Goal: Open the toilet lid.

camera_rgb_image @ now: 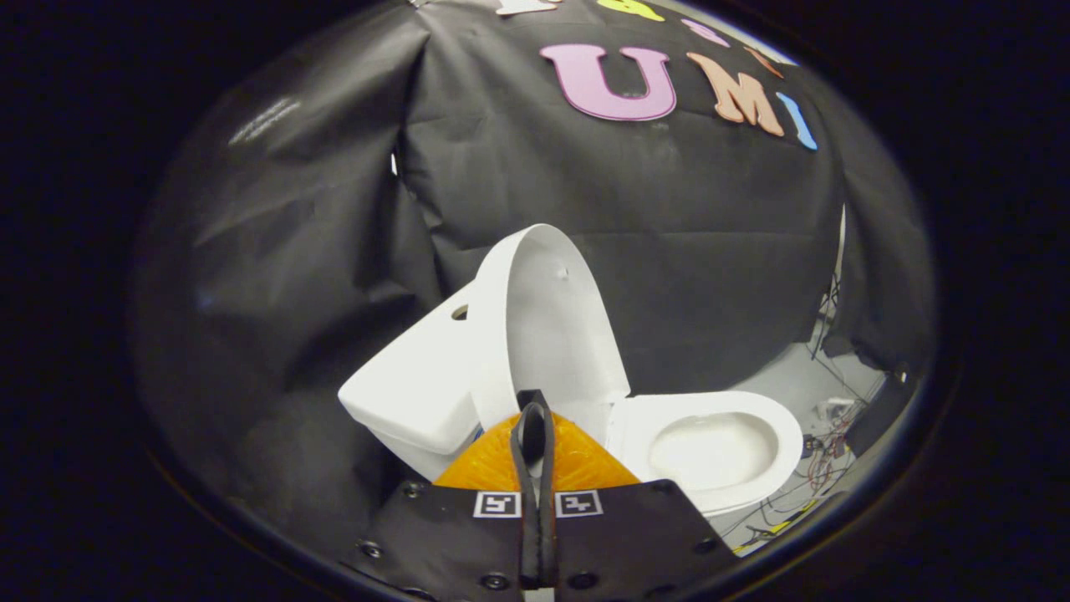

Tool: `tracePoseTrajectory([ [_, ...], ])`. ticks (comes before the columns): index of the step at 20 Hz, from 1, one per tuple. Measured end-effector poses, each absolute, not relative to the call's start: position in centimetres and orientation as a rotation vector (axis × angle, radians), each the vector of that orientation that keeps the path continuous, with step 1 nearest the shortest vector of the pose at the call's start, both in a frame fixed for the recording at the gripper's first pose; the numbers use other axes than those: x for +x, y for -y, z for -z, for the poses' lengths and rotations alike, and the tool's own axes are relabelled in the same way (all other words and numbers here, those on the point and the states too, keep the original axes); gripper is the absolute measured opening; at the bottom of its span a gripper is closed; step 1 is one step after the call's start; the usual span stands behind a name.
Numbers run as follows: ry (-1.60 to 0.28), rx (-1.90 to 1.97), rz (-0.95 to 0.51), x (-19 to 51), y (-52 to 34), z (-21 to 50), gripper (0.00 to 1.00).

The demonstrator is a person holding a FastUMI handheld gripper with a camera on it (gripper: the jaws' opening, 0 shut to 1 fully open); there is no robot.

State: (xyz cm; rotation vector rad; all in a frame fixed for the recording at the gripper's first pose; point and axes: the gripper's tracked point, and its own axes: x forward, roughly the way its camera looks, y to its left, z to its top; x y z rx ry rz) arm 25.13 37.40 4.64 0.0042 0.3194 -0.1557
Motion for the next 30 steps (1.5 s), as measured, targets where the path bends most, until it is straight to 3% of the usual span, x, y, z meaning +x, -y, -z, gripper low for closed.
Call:
tracePoseTrajectory([
  [2, -0.306, -0.029, 0.146, 25.2, -37.9, -4.8, 0.01],
  [4, -0.292, -0.045, 0.145, 25.4, -38.2, -4.8, 0.16],
  [8, -0.237, -0.056, 0.118, 25.0, -38.9, -4.9, 0.24],
  [16, -0.222, -0.135, -0.03, 22.0, -41.7, -3.7, 0.65],
  [21, -0.189, -0.132, -0.047, 19.0, -41.0, -4.7, 0.91],
  [29, -0.126, -0.129, -0.083, 14.5, -37.3, -5.5, 0.91],
  [30, -0.126, -0.138, -0.078, 14.1, -36.3, -5.5, 0.94],
])
